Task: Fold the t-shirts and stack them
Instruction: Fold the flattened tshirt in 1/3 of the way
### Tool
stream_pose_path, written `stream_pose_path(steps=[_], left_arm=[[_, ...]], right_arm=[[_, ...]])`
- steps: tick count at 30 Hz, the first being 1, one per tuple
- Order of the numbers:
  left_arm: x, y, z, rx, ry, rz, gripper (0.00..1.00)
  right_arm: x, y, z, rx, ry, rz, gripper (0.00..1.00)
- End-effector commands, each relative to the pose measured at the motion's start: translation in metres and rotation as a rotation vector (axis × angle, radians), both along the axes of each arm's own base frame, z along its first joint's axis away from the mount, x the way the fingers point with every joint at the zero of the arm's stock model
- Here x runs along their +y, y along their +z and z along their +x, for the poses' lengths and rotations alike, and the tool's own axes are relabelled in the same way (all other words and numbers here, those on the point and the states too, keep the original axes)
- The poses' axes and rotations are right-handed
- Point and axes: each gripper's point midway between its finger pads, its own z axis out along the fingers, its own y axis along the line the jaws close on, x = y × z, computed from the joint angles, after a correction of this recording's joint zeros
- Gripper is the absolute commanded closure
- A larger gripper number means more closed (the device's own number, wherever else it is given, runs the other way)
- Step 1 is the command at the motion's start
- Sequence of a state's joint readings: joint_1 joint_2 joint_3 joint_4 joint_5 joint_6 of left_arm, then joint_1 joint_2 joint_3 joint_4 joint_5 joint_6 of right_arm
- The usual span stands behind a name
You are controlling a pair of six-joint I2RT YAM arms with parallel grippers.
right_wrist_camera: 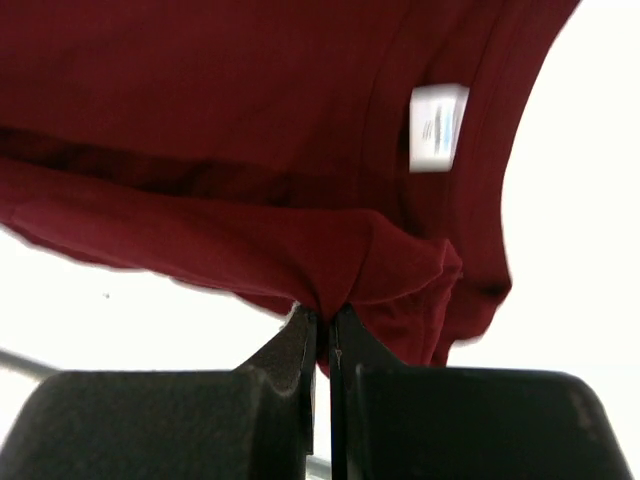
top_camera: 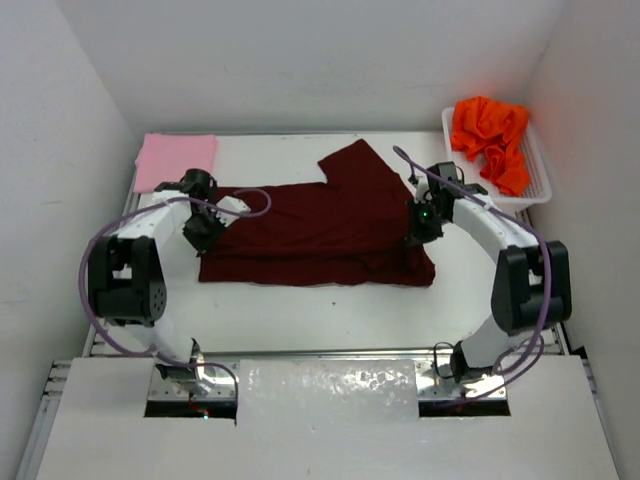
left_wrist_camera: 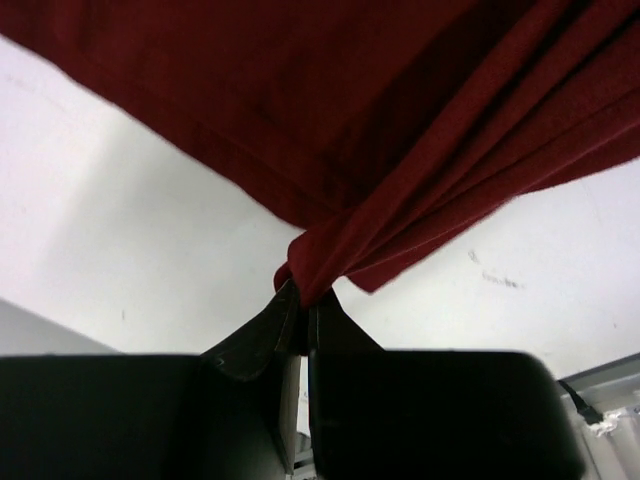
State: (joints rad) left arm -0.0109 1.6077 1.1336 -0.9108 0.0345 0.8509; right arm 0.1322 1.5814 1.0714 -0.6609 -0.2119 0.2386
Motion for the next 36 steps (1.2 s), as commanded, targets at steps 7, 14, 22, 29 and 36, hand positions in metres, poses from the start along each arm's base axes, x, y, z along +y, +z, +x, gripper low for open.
stream_pose_path(steps=[7,14,22,29,36], left_arm=[[0.014,-0.015,0.020,0.031,0.106,0.014,1.00],[0.024,-0.011,0.054,-0.004,0.311,-0.076,0.78],[0.079,0.043,0.107,-0.250,0.542,-0.174,0.75],[-0.005,0.004,0.042,-0.100,0.138,-0.199,0.65],[0.001,0.006,0.092,-0.317,0.223,-0.156,0.54]], right_arm=[[-0.013,-0.008,0.059,-0.052,0.022,-0.068,1.00],[-0.013,-0.013,0.085,-0.035,0.030,-0.084,1.00],[-0.007,-0.025,0.097,-0.005,0.048,-0.058,1.00],[-0.001,-0.021,0.103,-0.020,0.034,-0.027,1.00],[-0.014,-0.027,0.110,-0.014,-0.022,-0.096,0.78]])
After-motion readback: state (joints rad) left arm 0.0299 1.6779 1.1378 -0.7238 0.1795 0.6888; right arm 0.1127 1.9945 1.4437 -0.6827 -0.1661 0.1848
